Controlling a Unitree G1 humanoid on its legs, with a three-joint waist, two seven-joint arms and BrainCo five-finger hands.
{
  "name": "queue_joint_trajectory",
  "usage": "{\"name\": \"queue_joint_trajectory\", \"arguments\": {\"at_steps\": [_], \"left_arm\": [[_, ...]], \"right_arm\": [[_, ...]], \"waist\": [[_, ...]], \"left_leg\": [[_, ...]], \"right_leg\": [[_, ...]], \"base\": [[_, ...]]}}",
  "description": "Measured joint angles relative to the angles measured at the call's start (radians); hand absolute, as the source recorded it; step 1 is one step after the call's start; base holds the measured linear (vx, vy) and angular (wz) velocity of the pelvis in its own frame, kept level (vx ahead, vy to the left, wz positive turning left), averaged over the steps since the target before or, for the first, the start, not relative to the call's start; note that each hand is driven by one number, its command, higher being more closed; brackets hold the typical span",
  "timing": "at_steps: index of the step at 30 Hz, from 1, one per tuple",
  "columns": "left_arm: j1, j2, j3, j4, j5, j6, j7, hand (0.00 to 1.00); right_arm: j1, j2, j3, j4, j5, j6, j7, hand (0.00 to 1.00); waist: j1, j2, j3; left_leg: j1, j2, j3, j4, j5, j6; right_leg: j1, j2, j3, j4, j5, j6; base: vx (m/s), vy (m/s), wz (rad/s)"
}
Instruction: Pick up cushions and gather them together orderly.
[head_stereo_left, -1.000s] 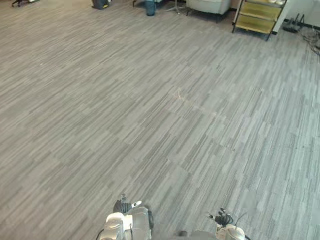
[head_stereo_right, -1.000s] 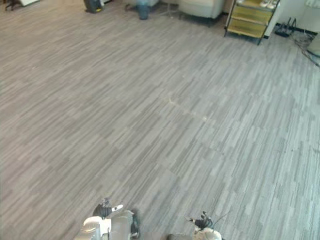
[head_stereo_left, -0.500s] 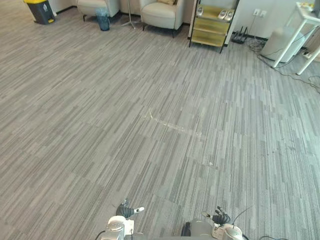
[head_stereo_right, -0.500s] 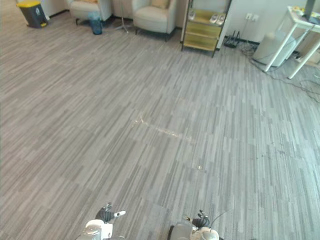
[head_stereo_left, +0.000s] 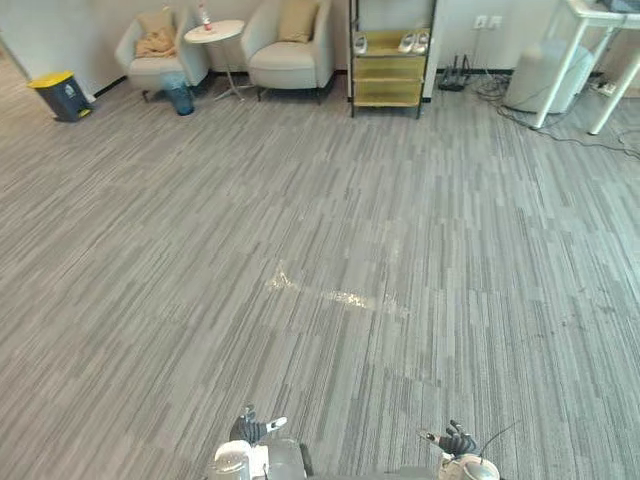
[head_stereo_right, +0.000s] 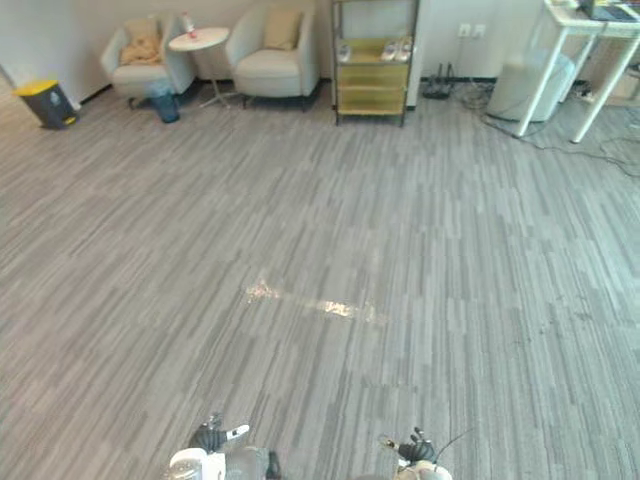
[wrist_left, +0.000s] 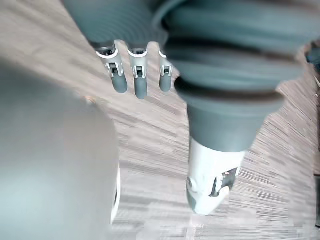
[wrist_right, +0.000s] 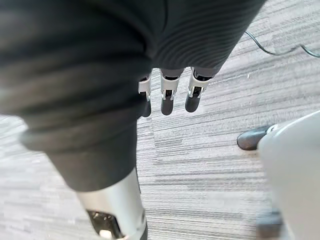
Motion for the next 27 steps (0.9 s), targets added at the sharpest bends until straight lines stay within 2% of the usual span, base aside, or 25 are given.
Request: {"name": "queue_joint_trajectory", "arguments": {"at_steps": [1, 2, 3, 4, 6, 7, 8, 9, 10, 11, 12, 13, 15, 16, 17, 18, 19, 20, 21, 22, 23, 24, 25, 26, 27], "left_arm": [[0.0, 0.0, -0.005, 0.0, -0.001, 0.0, 0.0, 0.0], [0.002, 0.0, -0.011, 0.0, 0.0, -0.001, 0.0, 0.0], [-0.001, 0.015, -0.017, 0.0, 0.001, 0.0, -0.003, 0.0], [-0.008, 0.031, -0.021, 0.002, 0.002, 0.002, -0.003, 0.0], [-0.011, 0.038, -0.021, 0.002, 0.001, 0.001, -0.005, 0.0], [-0.01, 0.037, -0.017, 0.003, 0.0, 0.002, -0.007, 0.0], [-0.005, 0.036, -0.018, 0.004, 0.001, 0.003, -0.009, 0.0], [-0.001, 0.042, -0.028, 0.007, 0.001, 0.005, -0.017, 0.0], [-0.002, 0.045, -0.034, 0.011, 0.0, 0.005, -0.017, 0.0], [-0.006, 0.051, -0.06, 0.027, 0.0, 0.007, -0.017, 0.0], [-0.005, 0.048, -0.071, 0.035, 0.001, 0.007, -0.018, 0.0], [-0.006, 0.048, -0.077, 0.043, 0.0, 0.008, -0.018, 0.0], [-0.009, 0.049, -0.078, 0.045, 0.001, 0.01, -0.019, 0.0], [-0.015, 0.048, -0.078, 0.045, 0.001, 0.012, -0.019, 0.0], [-0.014, 0.046, -0.078, 0.045, 0.002, 0.015, -0.019, 0.0], [-0.014, 0.044, -0.077, 0.045, 0.002, 0.022, -0.018, 0.0], [-0.013, 0.043, -0.075, 0.044, 0.003, 0.022, -0.017, 0.0], [-0.013, 0.047, -0.075, 0.043, 0.007, 0.022, -0.018, 0.0], [-0.013, 0.048, -0.061, 0.049, 0.021, 0.022, -0.019, 0.0], [-0.009, 0.027, -0.044, 0.052, 0.021, 0.022, -0.018, 0.0], [-0.007, 0.003, -0.024, 0.048, 0.022, 0.021, -0.017, 0.0], [-0.004, -0.003, -0.012, 0.041, 0.022, 0.021, -0.016, 0.0], [-0.007, -0.01, 0.01, 0.03, 0.021, 0.021, -0.018, 0.0], [-0.009, -0.02, 0.034, 0.012, 0.021, 0.022, -0.017, 0.0], [-0.008, -0.02, 0.033, 0.003, 0.02, 0.022, -0.017, 0.0]], "right_arm": [[0.0, 0.0, 0.002, 0.002, 0.0, 0.0, -0.001, 0.0], [-0.003, 0.001, 0.021, 0.013, -0.001, 0.0, -0.001, 0.0], [-0.006, 0.012, 0.036, 0.02, -0.001, 0.0, -0.001, 0.0], [-0.003, 0.028, 0.046, 0.021, -0.003, 0.0, 0.001, 0.0], [0.0, 0.03, 0.045, 0.021, -0.004, 0.0, 0.002, 0.0], [0.0, 0.025, 0.045, 0.021, -0.005, 0.0, 0.003, 0.0], [-0.001, 0.023, 0.044, 0.021, -0.007, 0.0, 0.005, 0.0], [-0.004, 0.027, 0.047, 0.02, -0.012, -0.002, 0.012, 0.0], [-0.002, 0.029, 0.048, 0.02, -0.012, -0.002, 0.018, 0.0], [0.003, 0.023, 0.045, 0.019, -0.012, -0.003, 0.022, 0.0], [0.01, 0.014, 0.045, 0.014, -0.011, -0.005, 0.024, 0.0], [0.008, 0.007, 0.046, 0.012, -0.012, -0.006, 0.024, 0.0], [0.008, 0.005, 0.04, 0.006, -0.012, -0.008, 0.027, 0.0], [0.008, 0.005, 0.036, -0.009, -0.012, -0.01, 0.028, 0.0], [0.008, 0.005, 0.035, -0.014, -0.011, -0.011, 0.029, 0.0], [0.008, 0.005, 0.033, -0.019, -0.01, -0.012, 0.029, 0.0], [0.008, 0.006, 0.027, -0.021, -0.012, -0.012, 0.029, 0.0], [0.009, 0.007, 0.017, -0.019, -0.011, -0.011, 0.028, 0.0], [0.012, 0.003, -0.02, -0.015, -0.009, -0.007, 0.027, 0.0], [0.013, -0.002, -0.044, -0.014, -0.012, -0.005, 0.024, 0.0], [0.012, -0.003, -0.055, -0.015, -0.01, -0.002, 0.021, 0.0], [0.013, -0.002, -0.057, -0.019, -0.011, -0.002, 0.02, 0.0], [0.016, -0.001, -0.05, -0.03, -0.01, -0.002, 0.02, 0.0], [0.023, 0.0, -0.034, -0.052, -0.009, 0.001, 0.018, 0.0], [0.021, 0.002, -0.027, -0.059, -0.009, 0.0, 0.017, 0.0]], "waist": [[0.003, 0.003, 0.0], [0.015, -0.009, -0.006], [0.014, -0.028, -0.017], [0.0, -0.063, -0.022], [0.006, -0.073, -0.019], [0.008, -0.073, -0.019], [0.007, -0.07, -0.019], [0.007, -0.074, -0.014], [0.004, -0.076, -0.011], [0.002, -0.079, -0.008], [-0.003, -0.061, -0.003], [-0.006, -0.058, -0.003], [-0.016, -0.059, -0.004], [-0.021, -0.059, -0.002], [-0.024, -0.055, 0.0], [-0.032, -0.052, 0.002], [-0.044, -0.059, 0.001], [-0.046, -0.066, 0.002], [-0.053, -0.063, 0.007], [-0.049, -0.035, 0.001], [-0.047, -0.02, -0.003], [-0.047, -0.013, -0.006], [-0.05, -0.004, -0.009], [-0.048, 0.002, 0.004], [-0.046, 0.005, 0.006]], "left_leg": [[-0.003, -0.007, -0.008, -0.057, 0.055, 0.001], [0.01, -0.02, -0.011, -0.067, 0.164, 0.034], [0.012, -0.043, -0.004, -0.061, 0.149, 0.067], [0.005, -0.068, 0.0, -0.029, 0.129, 0.118], [0.009, -0.067, 0.013, 0.037, 0.077, 0.133], [0.045, -0.068, 0.02, 0.04, 0.044, 0.141], [0.091, -0.067, 0.023, 0.018, 0.018, 0.134], [0.172, -0.072, 0.026, -0.021, -0.011, 0.13], [0.203, -0.076, 0.022, -0.033, -0.017, 0.13], [0.296, -0.09, 0.009, -0.089, -0.019, 0.132], [0.372, -0.09, 0.005, -0.144, -0.024, 0.133], [0.41, -0.087, 0.001, -0.174, -0.026, 0.133], [0.445, -0.07, -0.028, -0.189, -0.053, 0.13], [0.459, -0.053, -0.052, -0.187, -0.071, 0.125], [0.461, -0.04, -0.065, -0.183, -0.081, 0.12], [0.464, -0.017, -0.096, -0.181, -0.096, 0.11], [0.469, -0.005, -0.136, -0.181, -0.116, 0.087], [0.476, -0.007, -0.153, -0.181, -0.127, 0.074], [0.503, 0.008, -0.188, -0.167, -0.163, 0.06], [0.51, 0.029, -0.202, -0.138, -0.169, 0.062], [0.457, 0.047, -0.214, -0.01, -0.168, 0.059], [0.42, 0.057, -0.219, 0.076, -0.164, 0.053], [0.318, 0.077, -0.227, 0.293, -0.126, 0.003], [0.222, 0.11, -0.227, 0.501, -0.024, -0.02], [0.187, 0.131, -0.217, 0.58, -0.001, -0.017]], "right_leg": [[0.019, 0.001, 0.006, -0.016, -0.005, 0.004], [0.051, -0.008, 0.025, -0.042, -0.017, 0.018], [0.062, -0.027, 0.024, -0.044, -0.019, 0.028], [0.067, -0.052, 0.014, -0.03, -0.01, 0.046], [0.059, -0.062, 0.023, 0.048, 0.001, 0.065], [0.023, -0.057, 0.032, 0.181, 0.004, 0.07], [-0.028, -0.052, 0.046, 0.33, 0.014, 0.107], [-0.122, -0.056, 0.067, 0.604, 0.064, 0.28], [-0.157, -0.061, 0.068, 0.685, 0.069, 0.289], [-0.213, -0.1, 0.01, 0.837, 0.035, 0.237], [-0.248, -0.133, -0.069, 0.872, -0.012, 0.172], [-0.274, -0.154, -0.127, 0.852, -0.041, 0.142], [-0.332, -0.162, -0.212, 0.717, -0.068, 0.117], [-0.363, -0.136, -0.217, 0.583, -0.063, 0.114], [-0.372, -0.114, -0.206, 0.508, -0.048, 0.11], [-0.387, -0.077, -0.176, 0.342, 0.011, 0.109], [-0.381, -0.056, -0.144, 0.164, 0.109, 0.121], [-0.38, -0.057, -0.131, 0.109, 0.15, 0.128], [-0.376, -0.045, -0.118, 0.156, 0.238, 0.098], [-0.377, -0.031, -0.129, 0.201, 0.186, 0.08], [-0.365, -0.026, -0.149, 0.229, 0.142, 0.057], [-0.357, -0.022, -0.158, 0.229, 0.132, 0.054], [-0.332, -0.014, -0.186, 0.229, 0.108, 0.04], [-0.276, 0.008, -0.196, 0.207, 0.081, 0.019], [-0.248, 0.017, -0.197, 0.191, 0.071, 0.007]], "base": [[0.61, 0.236, -0.53], [0.46, 0.172, -0.33], [0.59, 0.172, -0.13], [0.57, 0.13, 0.13], [0.52, 0.135, 0.08], [0.45, 0.141, -0.07], [0.52, 0.16, -0.13], [0.43, 0.123, -0.1], [0.43, 0.095, 0.01], [0.42, 0.061, 0.08], [0.47, 0.046, 0.09], [0.34, 0.012, 0.11], [0.31, -0.074, 0.37], [0.35, -0.141, 0.51], [0.37, -0.203, 0.6], [0.38, -0.266, 0.87], [0.38, -0.294, 0.91], [0.5, -0.425, 0.98], [0.45, -0.353, 0.6], [0.54, -0.393, 0.56], [0.36, -0.23, 0.23], [0.42, -0.313, 0.3], [0.43, -0.314, 0.28], [0.43, -0.282, 0.28], [0.44, -0.217, 0.15]]}}
